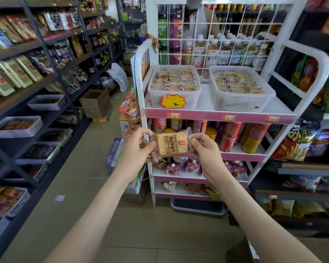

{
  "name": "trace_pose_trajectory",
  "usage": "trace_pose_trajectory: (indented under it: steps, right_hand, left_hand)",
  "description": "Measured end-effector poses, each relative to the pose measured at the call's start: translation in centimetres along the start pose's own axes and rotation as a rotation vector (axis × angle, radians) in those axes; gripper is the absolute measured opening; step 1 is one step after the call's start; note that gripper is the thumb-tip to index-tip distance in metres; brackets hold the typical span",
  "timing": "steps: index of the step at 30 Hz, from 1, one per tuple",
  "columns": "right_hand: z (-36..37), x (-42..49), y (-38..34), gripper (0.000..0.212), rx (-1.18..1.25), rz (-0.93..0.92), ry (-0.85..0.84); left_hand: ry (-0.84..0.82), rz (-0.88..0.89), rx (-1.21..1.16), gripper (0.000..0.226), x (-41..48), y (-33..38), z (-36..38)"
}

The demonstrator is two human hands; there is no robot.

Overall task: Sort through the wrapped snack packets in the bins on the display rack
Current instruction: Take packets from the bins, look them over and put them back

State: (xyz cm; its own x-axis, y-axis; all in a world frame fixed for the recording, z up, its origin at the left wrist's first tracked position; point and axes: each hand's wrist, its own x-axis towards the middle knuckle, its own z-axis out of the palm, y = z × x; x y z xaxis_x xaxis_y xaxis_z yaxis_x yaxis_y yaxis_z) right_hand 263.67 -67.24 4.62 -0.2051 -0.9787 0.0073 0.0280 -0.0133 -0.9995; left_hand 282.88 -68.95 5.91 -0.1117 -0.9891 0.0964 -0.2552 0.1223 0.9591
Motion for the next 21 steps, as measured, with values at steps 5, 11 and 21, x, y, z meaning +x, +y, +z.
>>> trace_pose_trajectory:
  steps: [5, 11, 21]
  right_hand:
    - [0.1, 0.2, 0.1, 0.018, 0.001, 0.005, 0.016]
    - [0.3, 0.3, -0.6, 0.021, -0.107, -0.086, 0.113]
    - [2.6, -2.7, -3.0, 0.041, -0.198, -0.474, -0.285]
  left_hand:
    - [0.013, -0.022, -0.005, 0.021, 0.1, -0.1, 0.3]
    - [0.109, -0.024, 0.081, 0.034, -0.2, 0.5, 1.1]
    - [-0.15, -0.105, -0.627, 0.058, -0.7, 1.5, 3.9]
